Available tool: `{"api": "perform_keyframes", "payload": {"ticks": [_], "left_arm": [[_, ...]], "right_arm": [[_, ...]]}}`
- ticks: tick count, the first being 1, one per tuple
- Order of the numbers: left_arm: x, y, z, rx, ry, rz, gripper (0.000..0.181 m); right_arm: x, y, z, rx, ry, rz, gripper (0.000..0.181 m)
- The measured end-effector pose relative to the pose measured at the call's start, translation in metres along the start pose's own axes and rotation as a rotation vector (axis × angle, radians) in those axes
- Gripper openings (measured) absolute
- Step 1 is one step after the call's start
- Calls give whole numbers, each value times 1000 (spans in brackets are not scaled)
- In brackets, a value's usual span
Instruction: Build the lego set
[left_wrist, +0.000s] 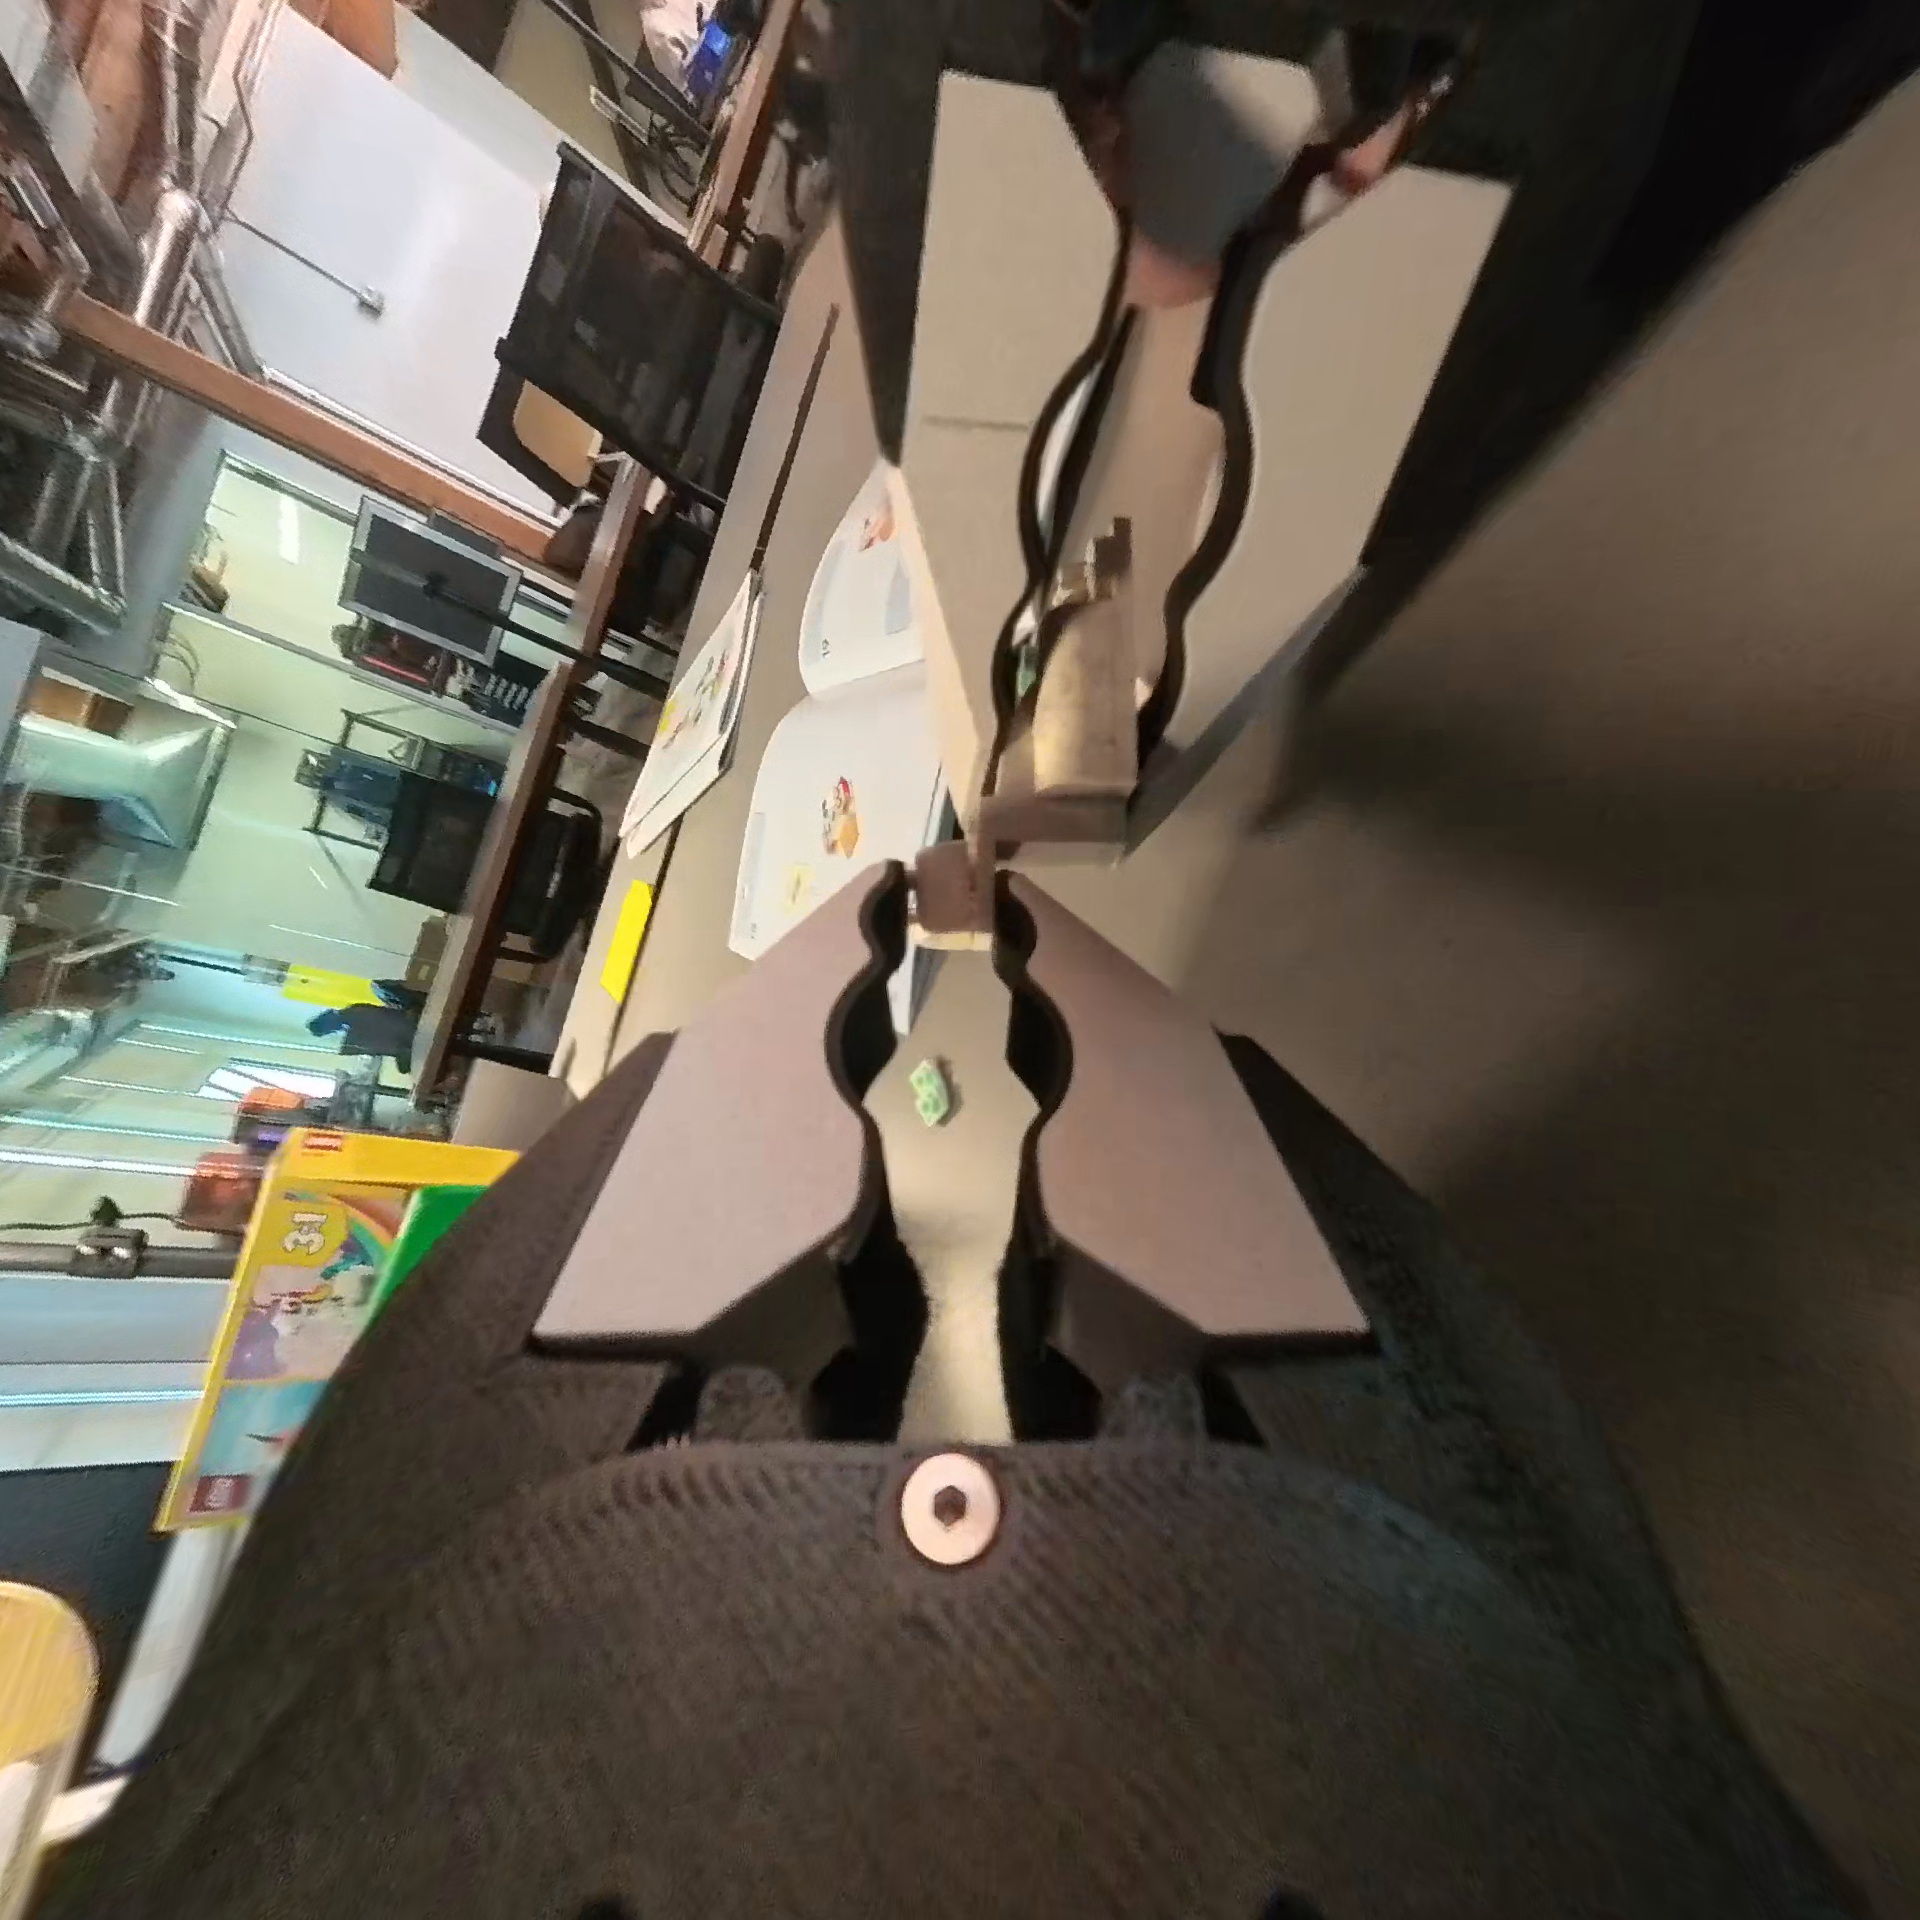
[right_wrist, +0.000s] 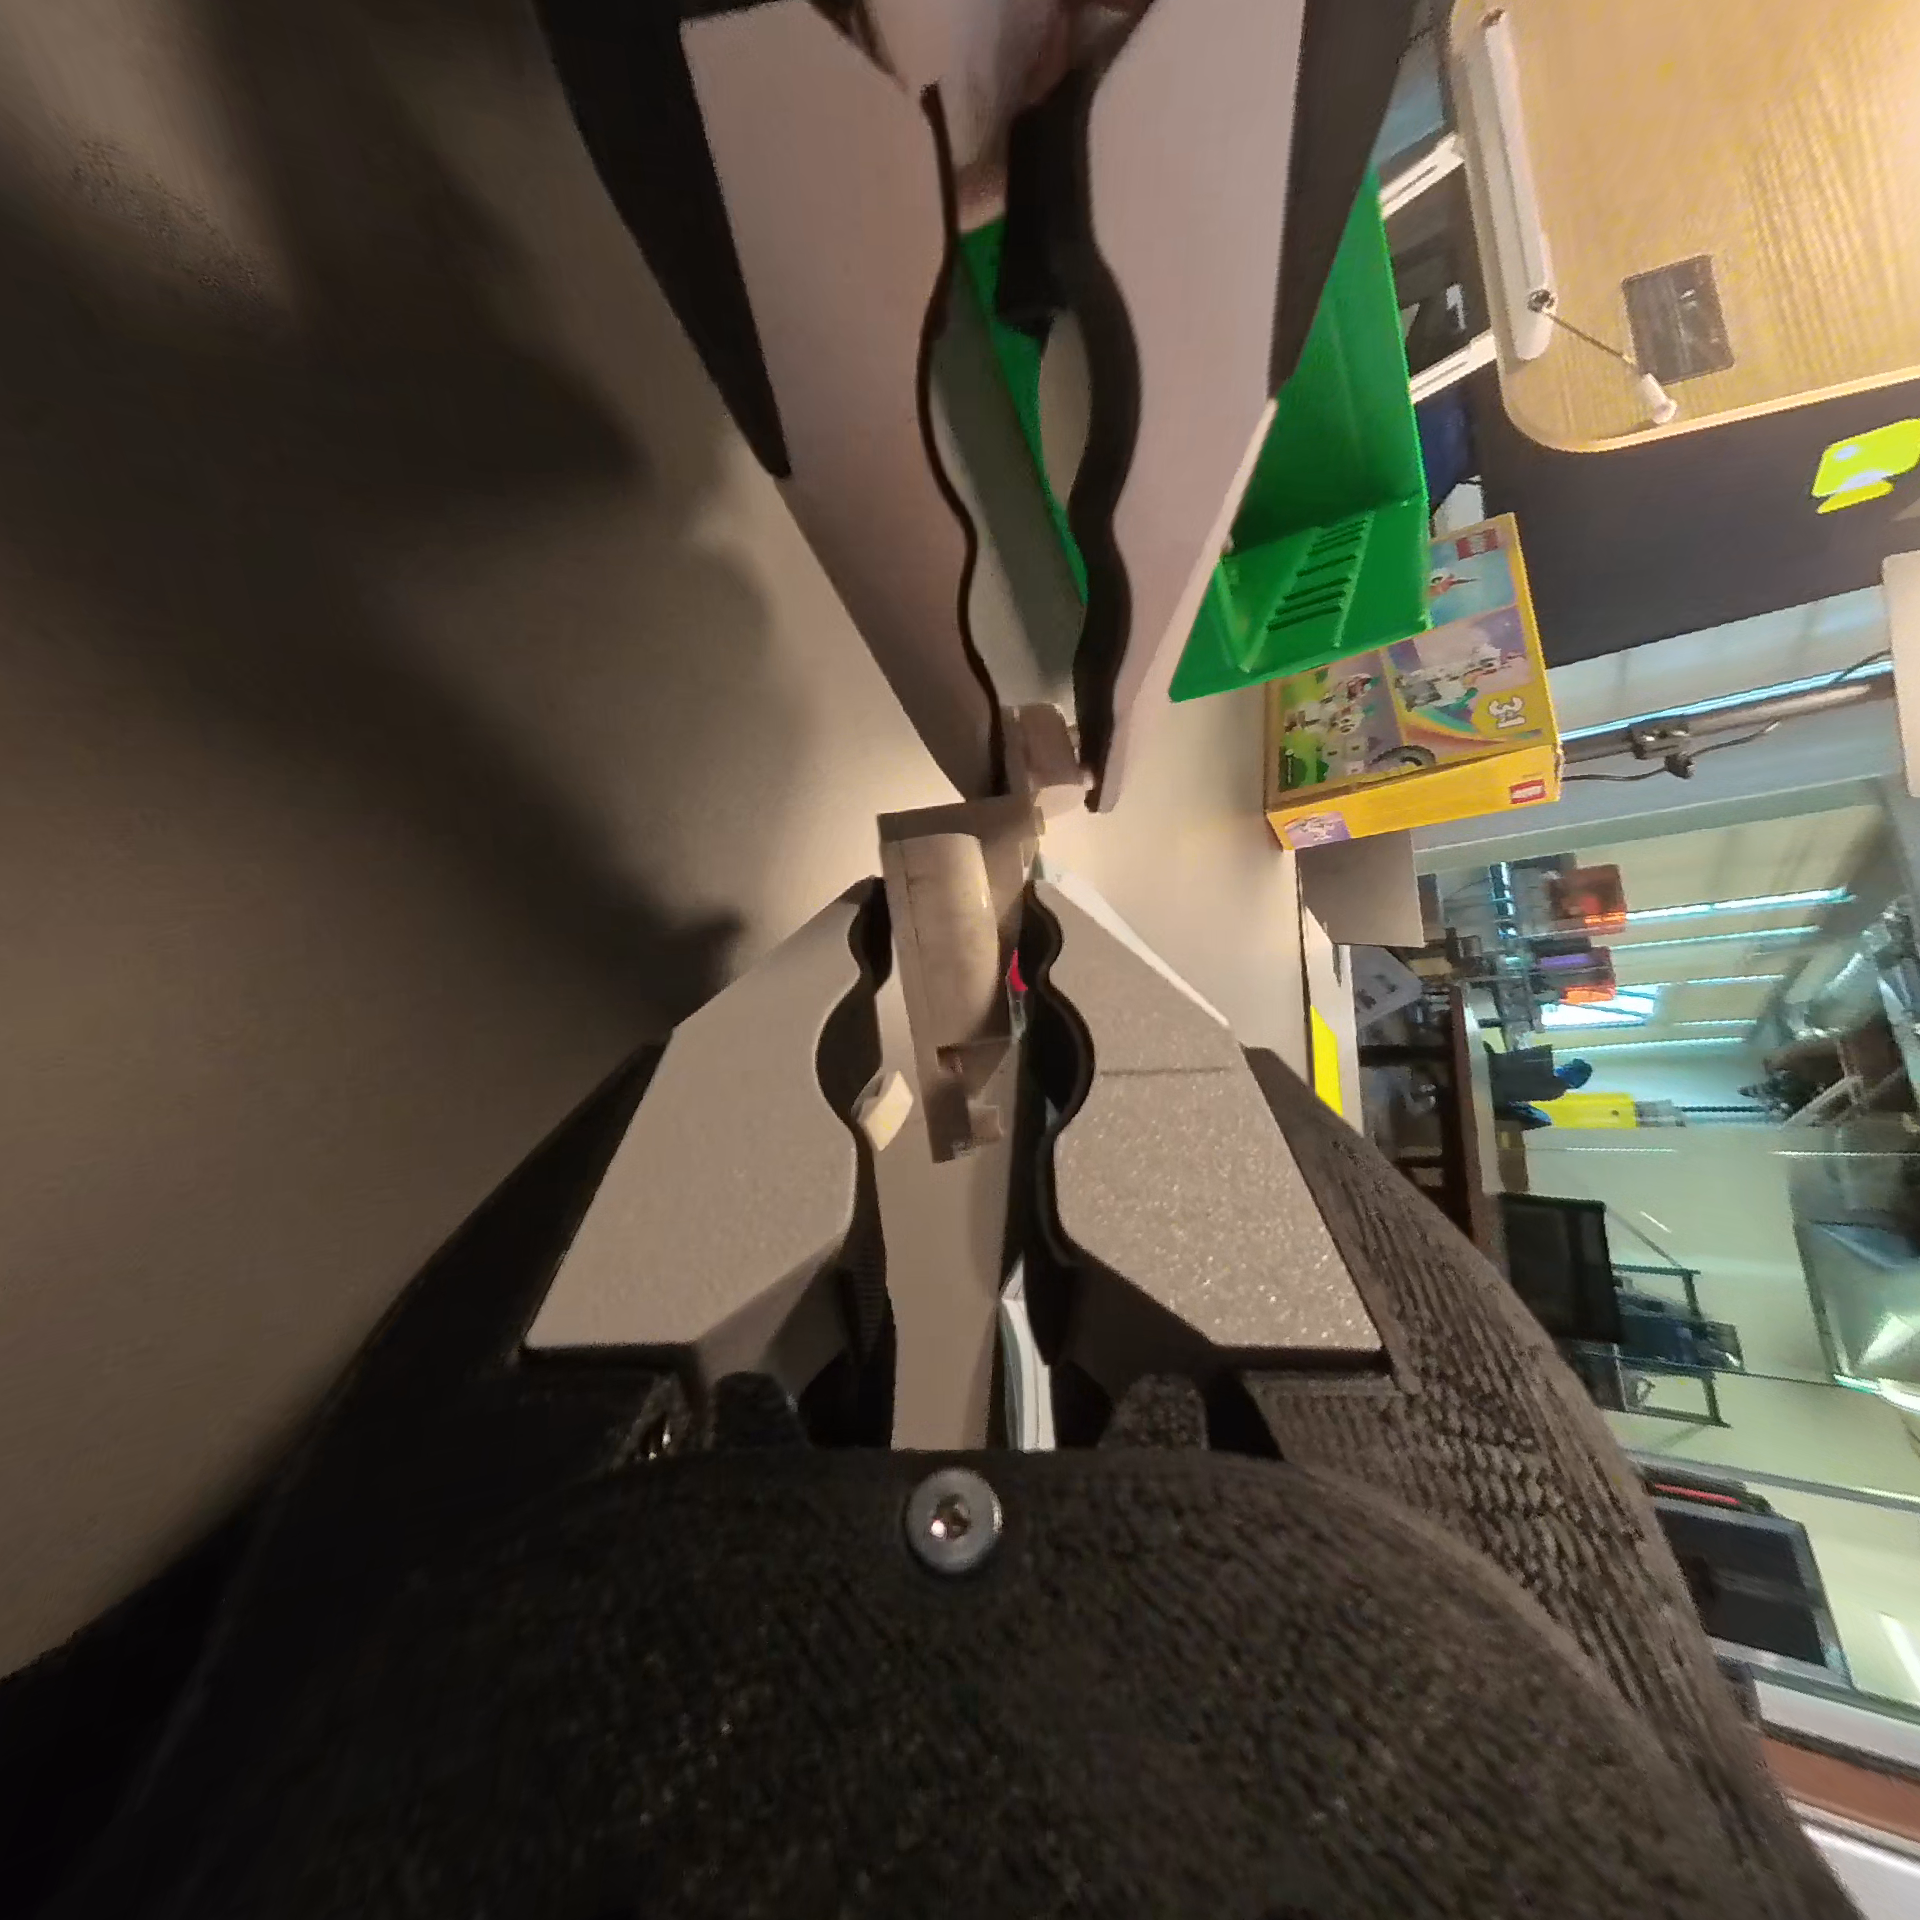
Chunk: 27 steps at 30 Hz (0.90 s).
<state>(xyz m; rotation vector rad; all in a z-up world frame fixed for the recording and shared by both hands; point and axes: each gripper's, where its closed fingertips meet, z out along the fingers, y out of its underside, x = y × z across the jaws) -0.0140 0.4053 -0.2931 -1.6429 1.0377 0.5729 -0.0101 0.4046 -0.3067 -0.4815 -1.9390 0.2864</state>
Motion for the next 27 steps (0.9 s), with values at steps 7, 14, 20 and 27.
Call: {"api": "perform_keyframes", "payload": {"ticks": [7,14,20,27], "left_arm": [[10,4,3,-46,-19,268,15],[10,5,2,-58,-20,281,15],[6,0,-8,24,123,-118,32],[-10,41,-52,-128,199,-563,37]], "right_arm": [[-11,4,2,-40,-58,-32,22],[-11,3,2,-20,-66,-2,22],[-7,-3,1,35,-17,-16,22],[5,-5,-3,59,105,-162,22]]}}
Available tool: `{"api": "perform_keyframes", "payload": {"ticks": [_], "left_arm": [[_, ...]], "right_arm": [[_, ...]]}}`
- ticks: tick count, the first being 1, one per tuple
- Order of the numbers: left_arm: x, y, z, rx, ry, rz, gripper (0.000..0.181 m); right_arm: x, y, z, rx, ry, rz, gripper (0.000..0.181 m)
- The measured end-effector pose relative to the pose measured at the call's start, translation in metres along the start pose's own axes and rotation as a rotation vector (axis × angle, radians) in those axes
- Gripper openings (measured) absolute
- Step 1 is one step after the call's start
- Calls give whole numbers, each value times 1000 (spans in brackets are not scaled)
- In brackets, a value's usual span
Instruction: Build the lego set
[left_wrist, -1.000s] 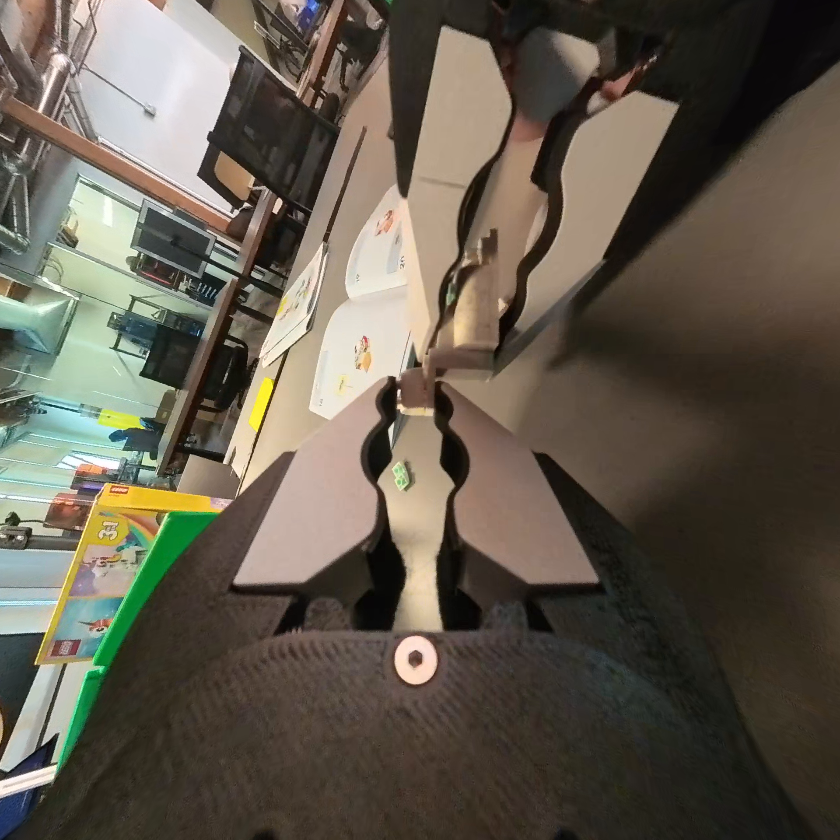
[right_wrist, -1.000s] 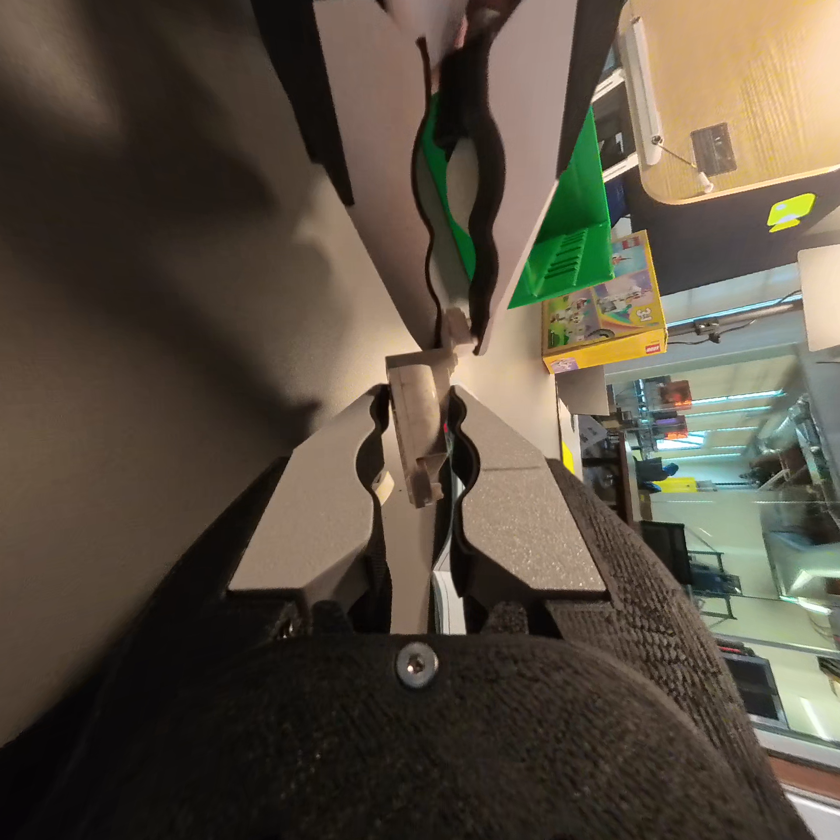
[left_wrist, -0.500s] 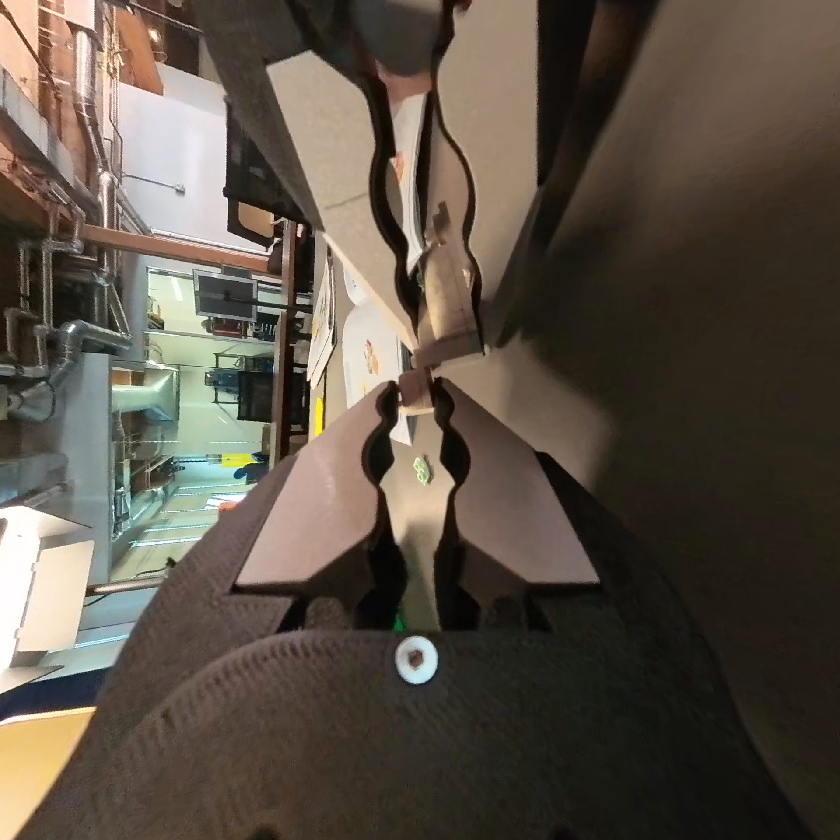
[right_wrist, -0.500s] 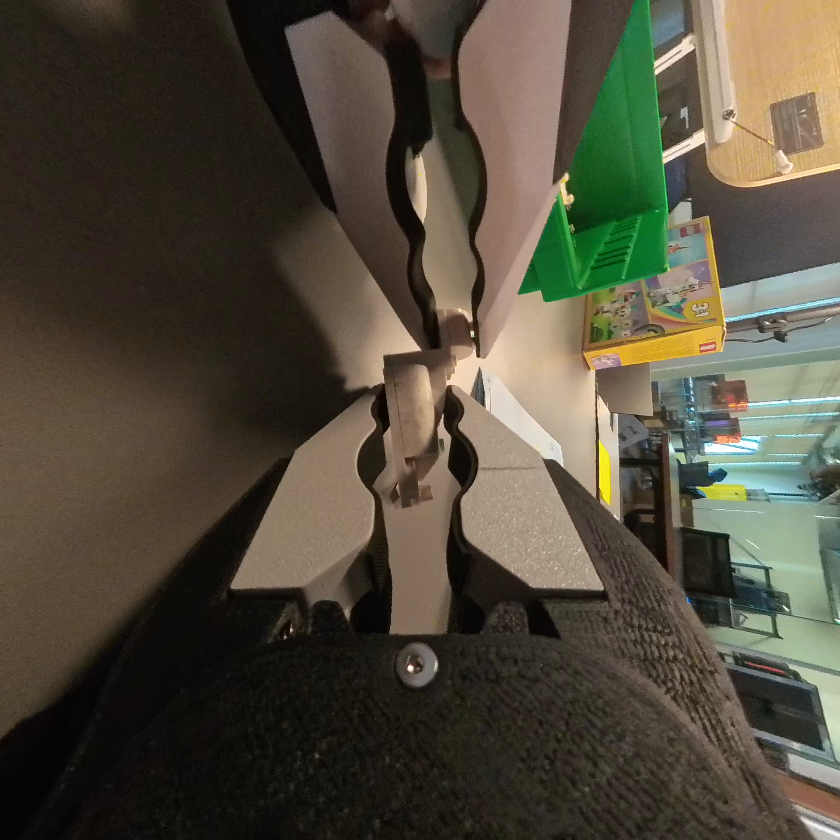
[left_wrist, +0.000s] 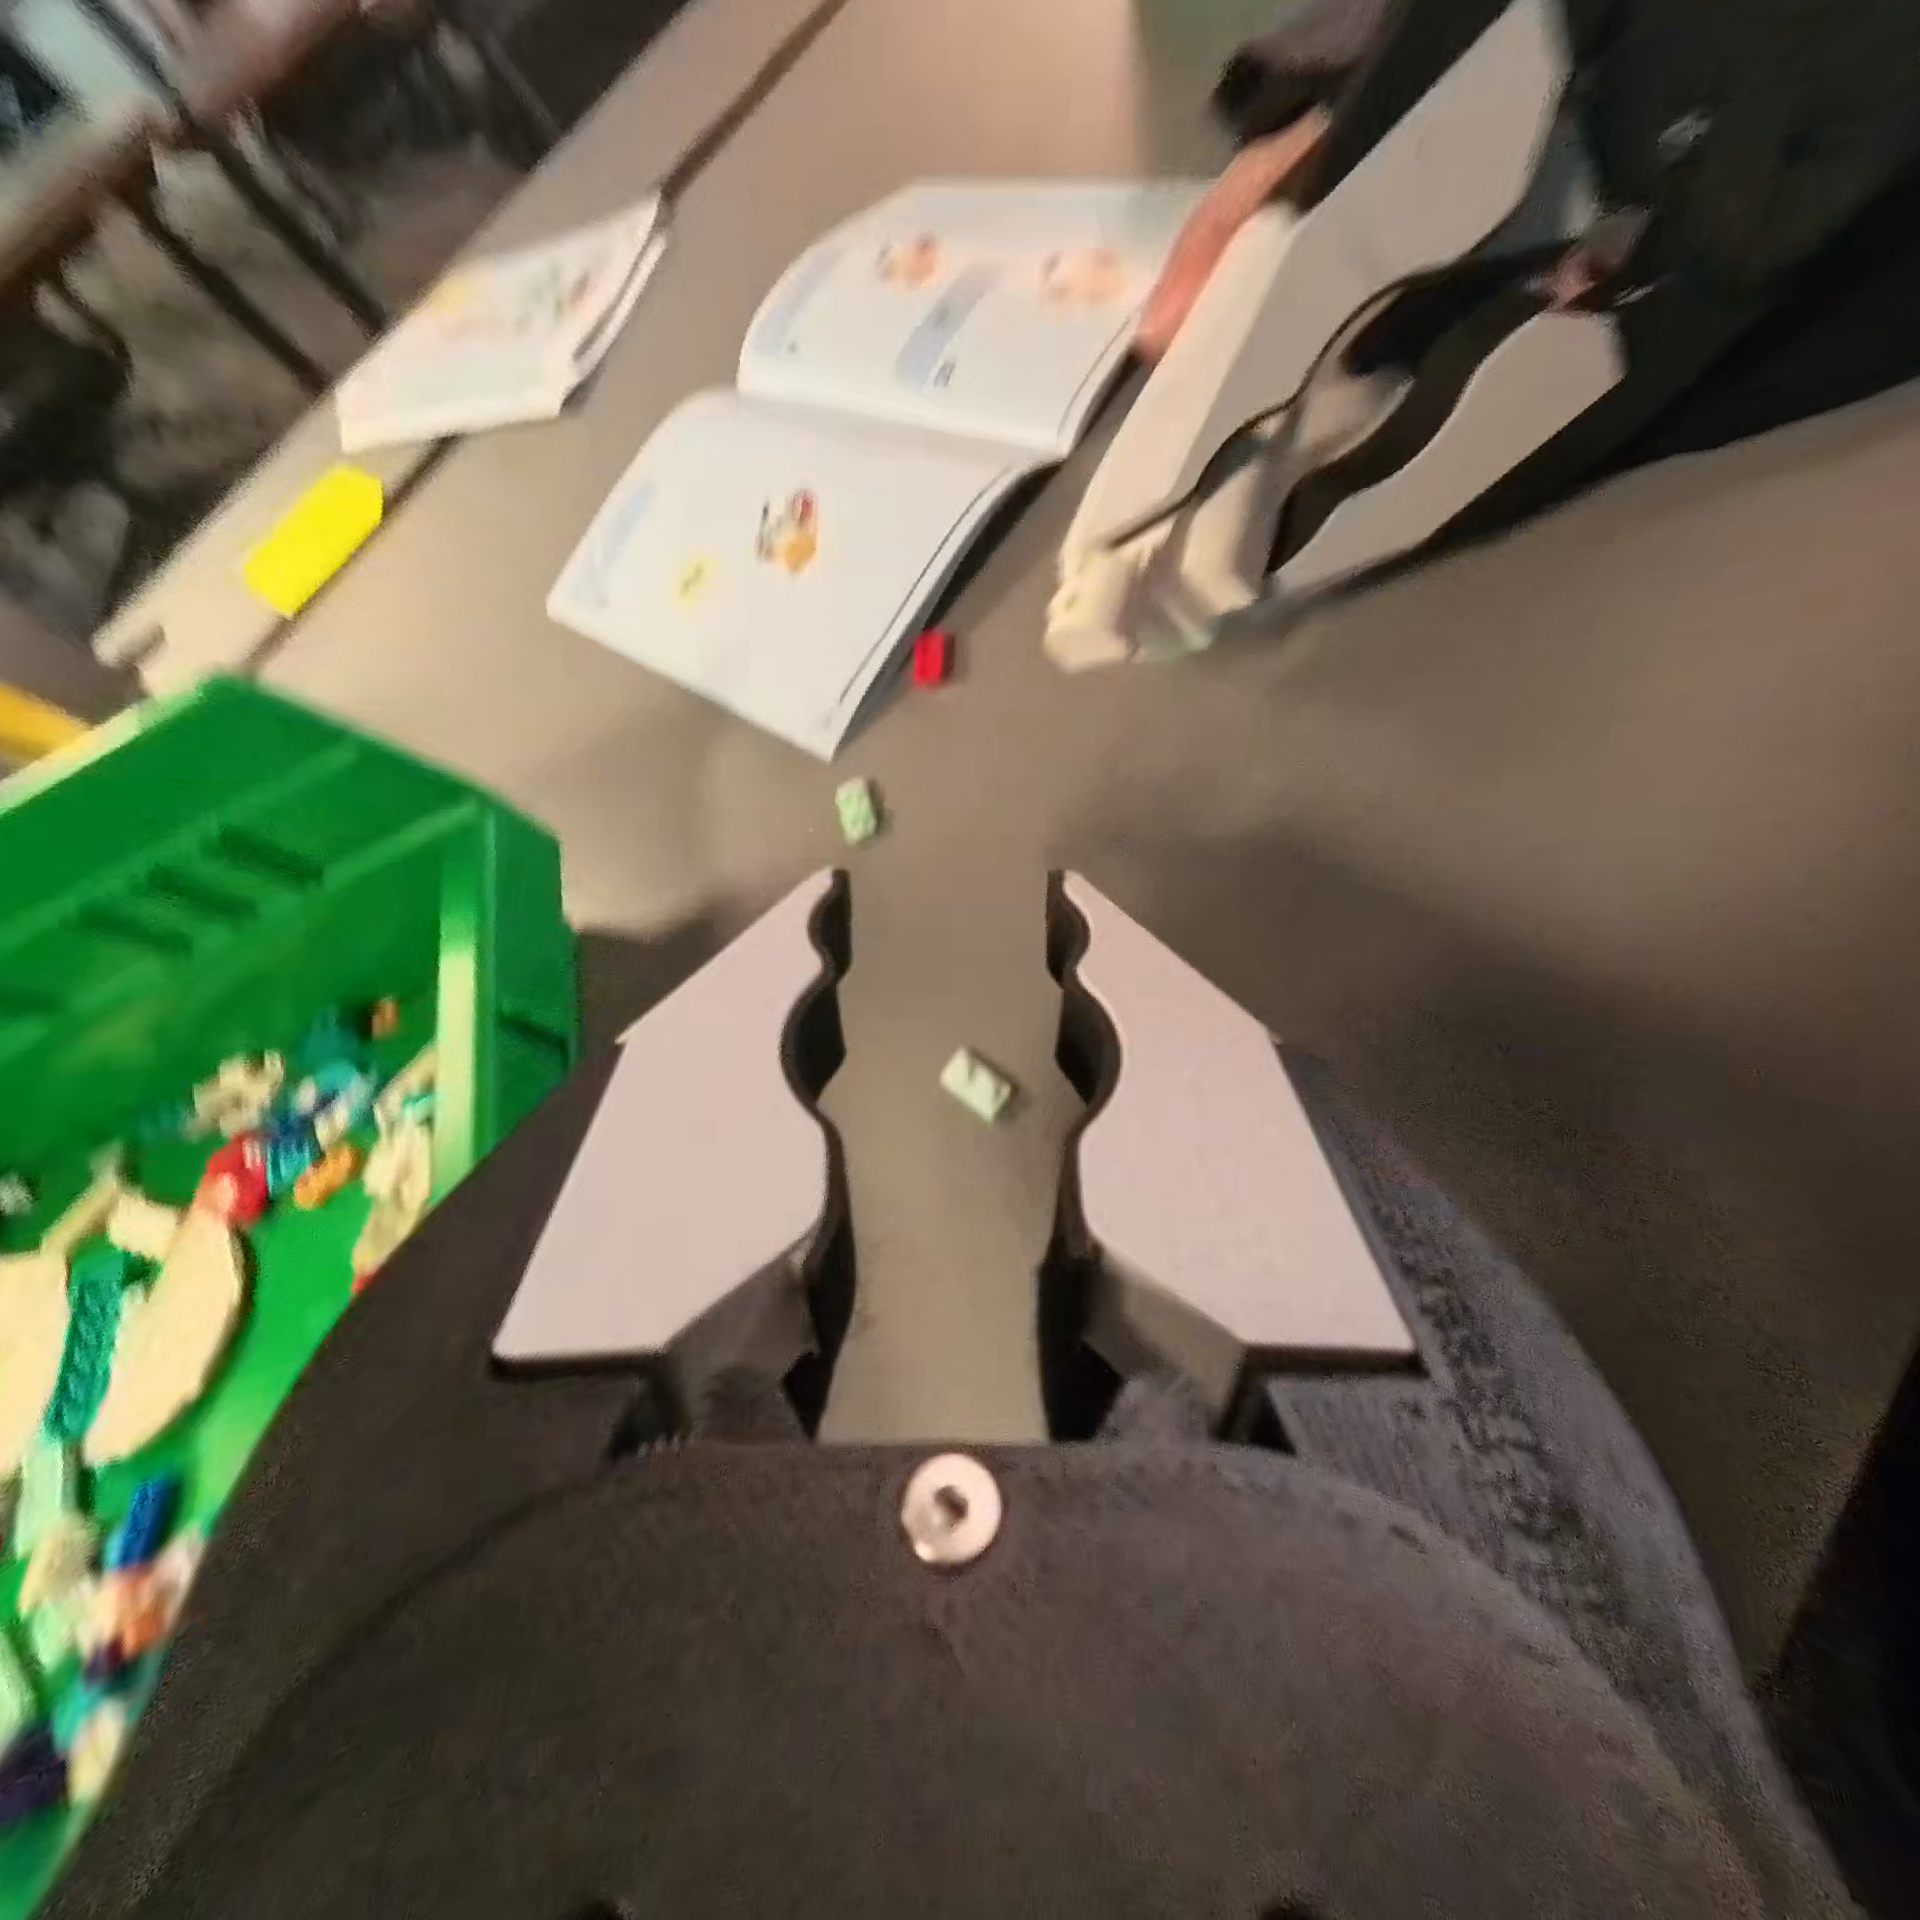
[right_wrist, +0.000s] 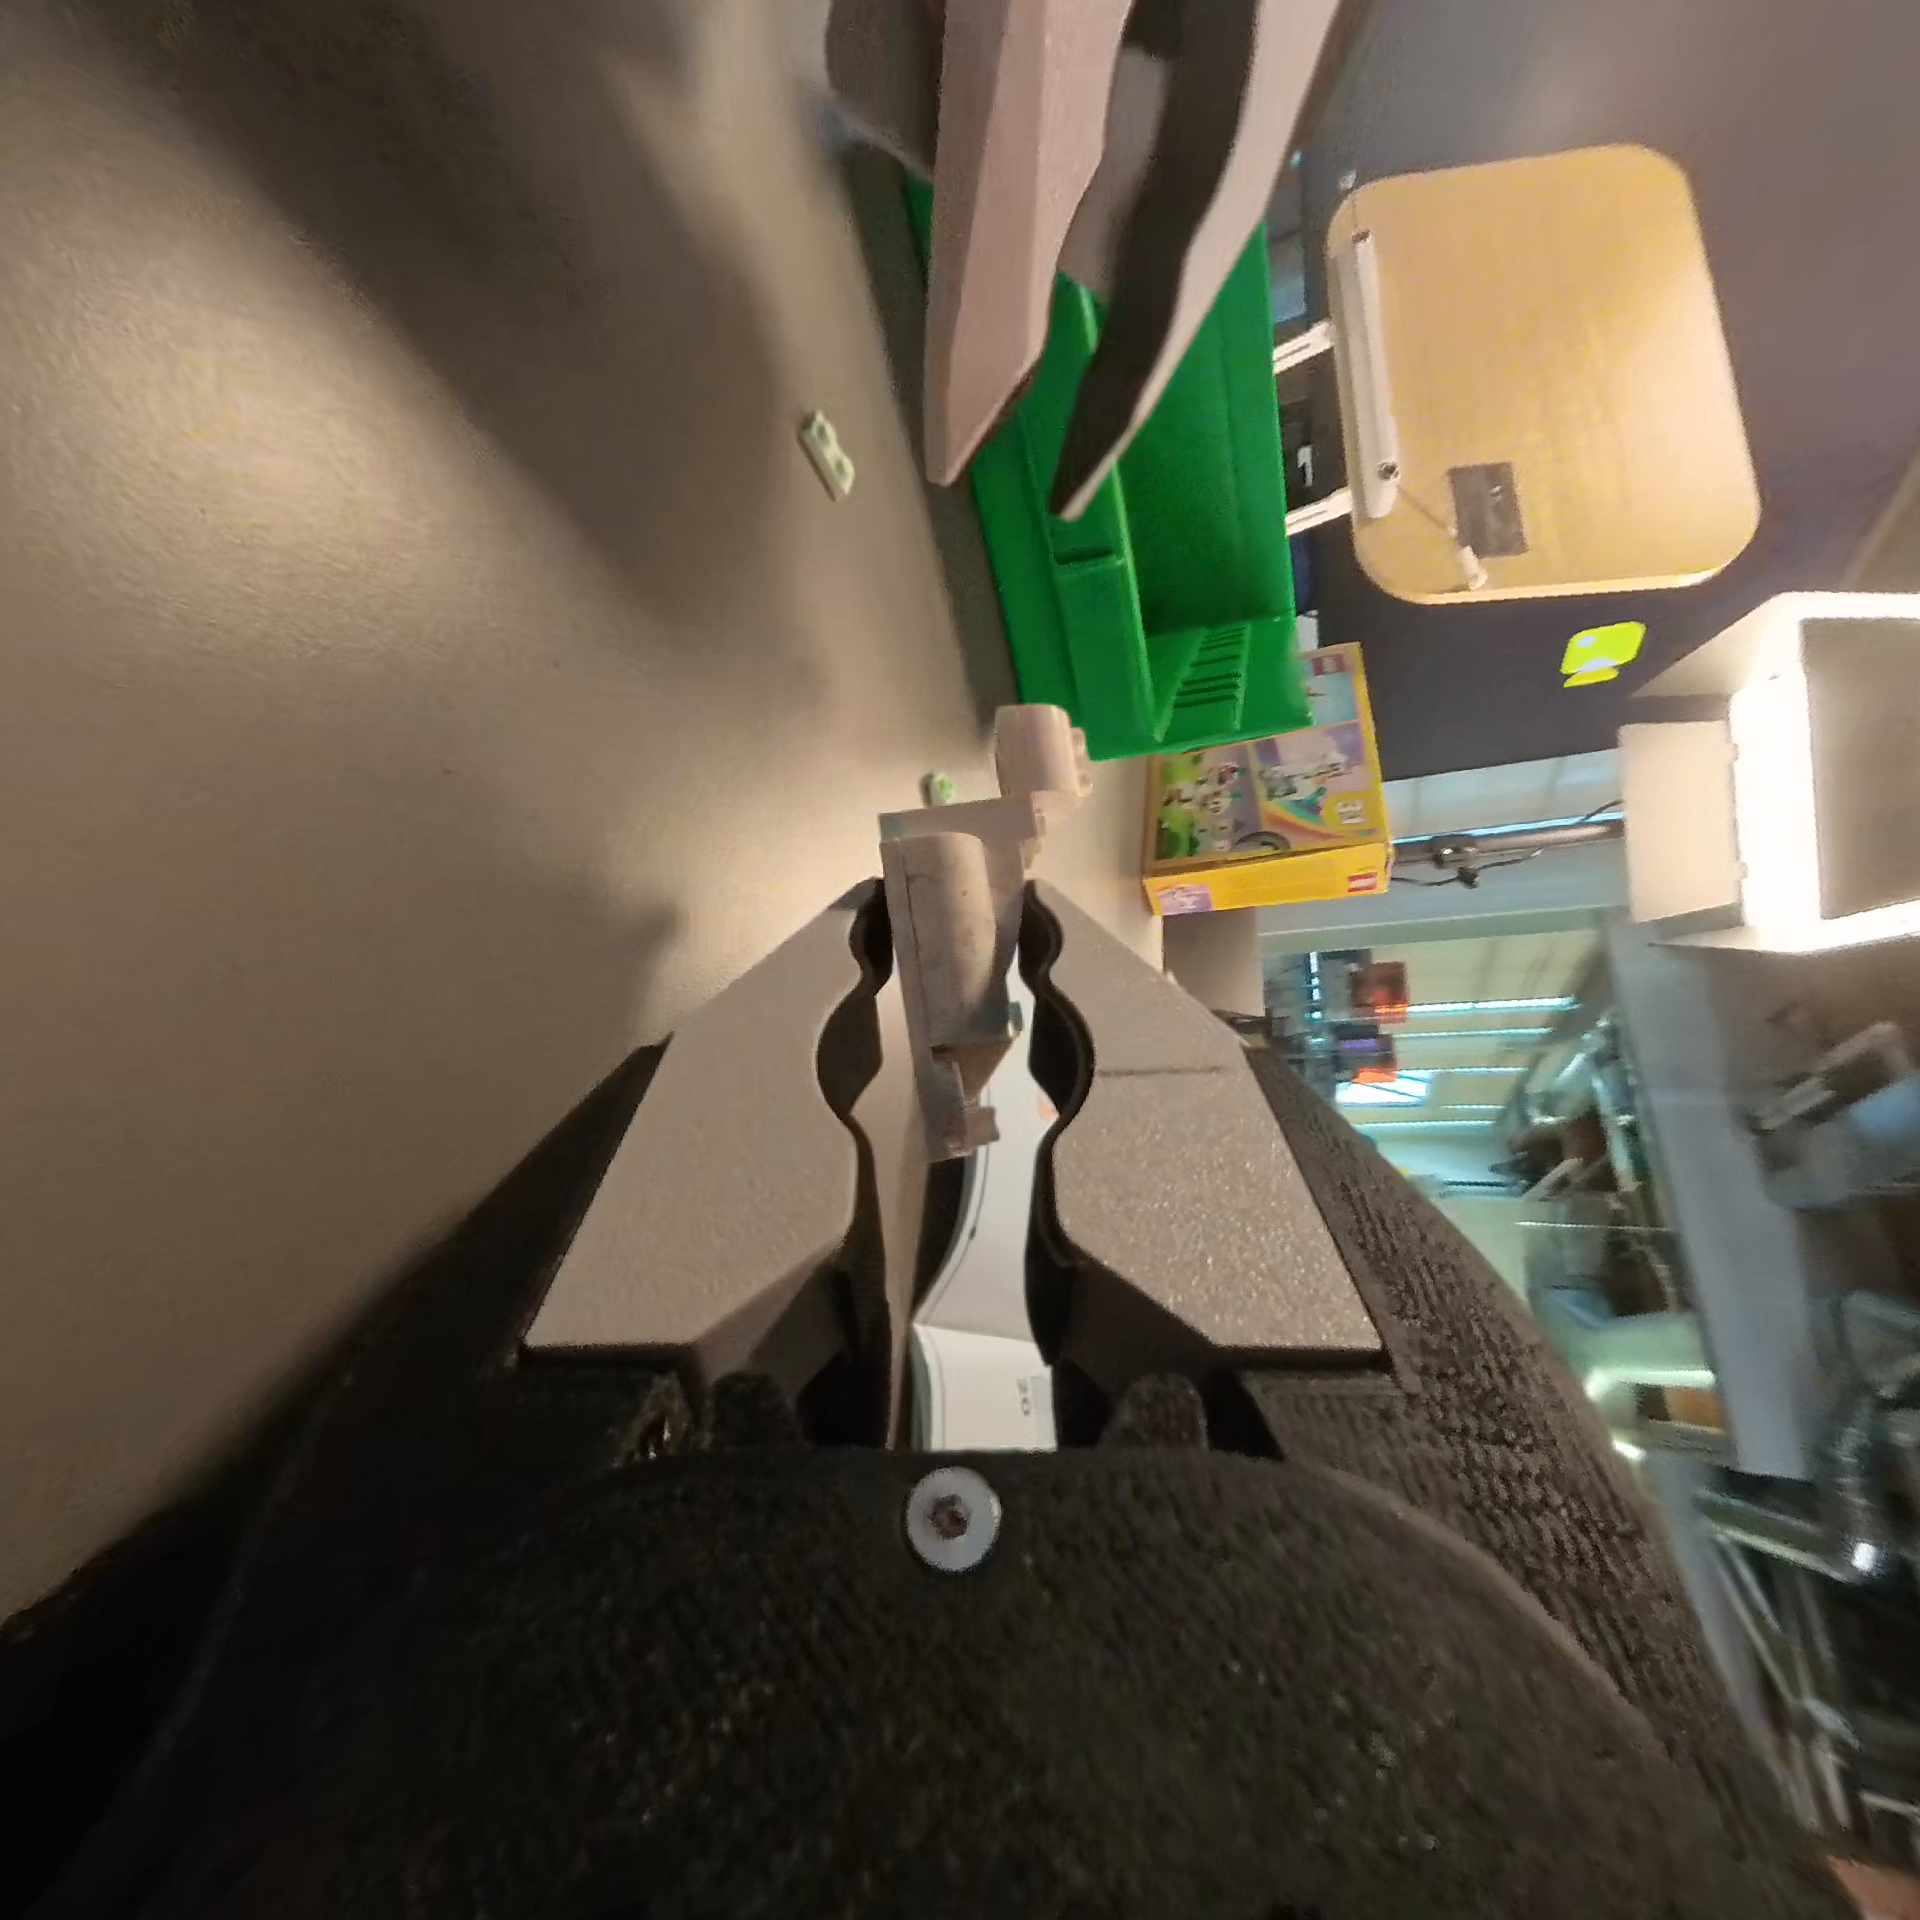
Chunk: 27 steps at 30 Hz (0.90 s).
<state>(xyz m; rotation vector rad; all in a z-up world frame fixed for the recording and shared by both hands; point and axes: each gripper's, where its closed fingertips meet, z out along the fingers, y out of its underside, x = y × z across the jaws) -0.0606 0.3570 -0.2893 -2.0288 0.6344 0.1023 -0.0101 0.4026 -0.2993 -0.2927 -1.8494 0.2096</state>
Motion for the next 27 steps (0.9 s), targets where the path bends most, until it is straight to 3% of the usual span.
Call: {"api": "perform_keyframes", "payload": {"ticks": [3,5,12,17,21,24,27], "left_arm": [[-6,30,-3,-145,-29,-107,36],[4,31,-2,-132,27,-154,37],[41,-39,-2,287,226,-281,48],[44,-71,-9,503,243,-279,31],[51,-67,-5,464,270,-244,31],[50,-65,-8,481,266,-236,16],[51,-57,-10,443,281,-255,16]], "right_arm": [[3,-4,-1,17,38,-45,22],[6,-7,-2,22,68,-74,23],[23,-27,-12,109,211,-136,23],[21,-39,-15,162,227,-164,22],[21,-41,-15,170,228,-170,22],[19,-46,-15,192,222,-173,22],[11,-47,-10,201,170,-140,24]]}}
